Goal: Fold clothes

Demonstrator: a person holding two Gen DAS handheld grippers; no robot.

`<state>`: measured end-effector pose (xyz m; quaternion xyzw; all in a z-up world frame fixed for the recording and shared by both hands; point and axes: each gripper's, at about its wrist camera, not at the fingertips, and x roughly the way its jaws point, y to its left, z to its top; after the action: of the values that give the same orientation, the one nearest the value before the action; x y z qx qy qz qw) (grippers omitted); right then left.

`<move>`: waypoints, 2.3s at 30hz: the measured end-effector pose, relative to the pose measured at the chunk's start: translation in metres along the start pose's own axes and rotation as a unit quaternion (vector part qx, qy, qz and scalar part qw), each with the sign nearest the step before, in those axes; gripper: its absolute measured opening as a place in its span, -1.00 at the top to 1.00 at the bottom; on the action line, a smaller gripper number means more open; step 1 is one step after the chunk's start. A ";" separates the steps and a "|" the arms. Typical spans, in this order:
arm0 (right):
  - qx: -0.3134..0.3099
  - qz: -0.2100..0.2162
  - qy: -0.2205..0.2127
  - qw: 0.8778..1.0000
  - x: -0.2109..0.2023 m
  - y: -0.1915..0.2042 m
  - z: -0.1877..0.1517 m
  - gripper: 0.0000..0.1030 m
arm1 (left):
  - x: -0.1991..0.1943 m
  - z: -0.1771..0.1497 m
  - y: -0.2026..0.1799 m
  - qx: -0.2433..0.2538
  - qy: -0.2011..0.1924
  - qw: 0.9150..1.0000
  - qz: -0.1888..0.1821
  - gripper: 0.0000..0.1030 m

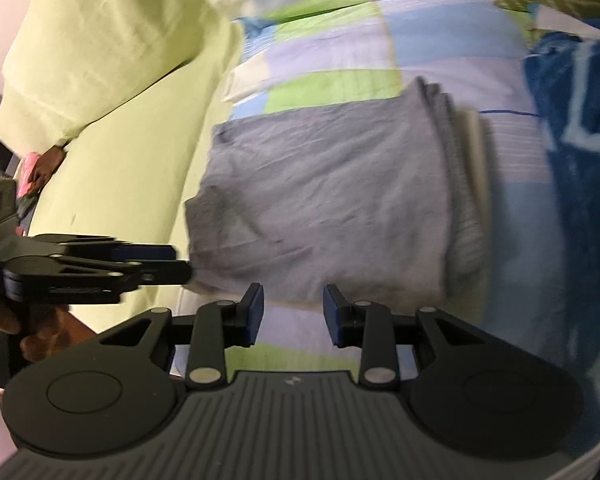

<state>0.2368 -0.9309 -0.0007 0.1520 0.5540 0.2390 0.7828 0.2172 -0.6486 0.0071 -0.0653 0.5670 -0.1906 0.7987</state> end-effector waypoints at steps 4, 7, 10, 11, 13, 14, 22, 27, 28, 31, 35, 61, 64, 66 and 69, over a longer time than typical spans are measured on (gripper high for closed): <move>-0.008 0.001 -0.013 1.000 0.009 0.010 0.004 0.43 | 0.008 -0.005 0.009 -0.014 -0.005 1.000 -0.017 0.11; -0.025 0.000 -0.031 0.999 0.014 0.016 0.013 0.66 | 0.012 -0.006 0.009 -0.009 -0.008 1.000 -0.027 0.11; -0.045 0.006 -0.041 0.998 0.020 0.022 0.024 0.93 | 0.017 -0.008 0.013 -0.013 -0.007 0.999 -0.029 0.11; -0.048 0.005 -0.040 0.998 0.025 0.023 0.028 0.93 | 0.018 -0.008 0.014 -0.017 -0.007 0.999 -0.031 0.11; -0.054 0.002 -0.034 0.998 0.034 0.025 0.034 0.93 | 0.020 -0.010 0.019 -0.029 -0.010 0.999 -0.042 0.11; -0.058 -0.001 -0.028 0.998 0.040 0.025 0.037 0.93 | 0.021 -0.010 0.020 -0.030 -0.012 0.998 -0.046 0.11; -0.031 -0.027 0.015 0.999 0.070 0.015 0.044 0.93 | 0.018 -0.014 0.022 -0.025 -0.023 0.996 -0.077 0.91; -0.031 -0.030 0.022 0.999 0.070 0.017 0.045 0.92 | 0.009 -0.018 0.021 -0.031 -0.037 0.995 -0.086 0.97; -0.034 -0.031 0.023 0.999 0.070 0.018 0.046 0.87 | 0.007 -0.019 0.022 -0.034 -0.036 0.995 -0.084 0.97; -0.047 -0.024 0.028 0.998 0.070 0.025 0.048 0.58 | 0.019 -0.023 0.029 -0.038 -0.006 0.998 -0.053 0.97; -0.078 -0.036 0.018 0.996 0.067 0.039 0.044 0.55 | 0.025 -0.021 0.029 -0.034 0.011 0.998 -0.043 0.96; -0.346 0.061 -0.021 0.936 0.101 0.077 0.141 0.62 | 0.039 0.004 -0.010 -0.090 -0.024 0.995 0.018 0.85; -0.383 0.055 0.008 0.922 0.125 0.087 0.148 0.62 | 0.040 0.002 -0.010 -0.099 -0.028 0.994 0.023 0.85; -0.391 0.067 0.023 0.918 0.133 0.089 0.149 0.71 | 0.040 0.001 -0.012 -0.101 -0.031 0.994 0.026 0.85; -0.411 0.061 0.023 0.909 0.139 0.092 0.147 1.00 | 0.041 -0.002 -0.013 -0.115 -0.038 0.992 0.023 0.85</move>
<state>0.3944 -0.7744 -0.0153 -0.1555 0.4144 0.4966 0.7466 0.2238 -0.6757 -0.0257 -0.1507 0.5561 -0.1028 0.8109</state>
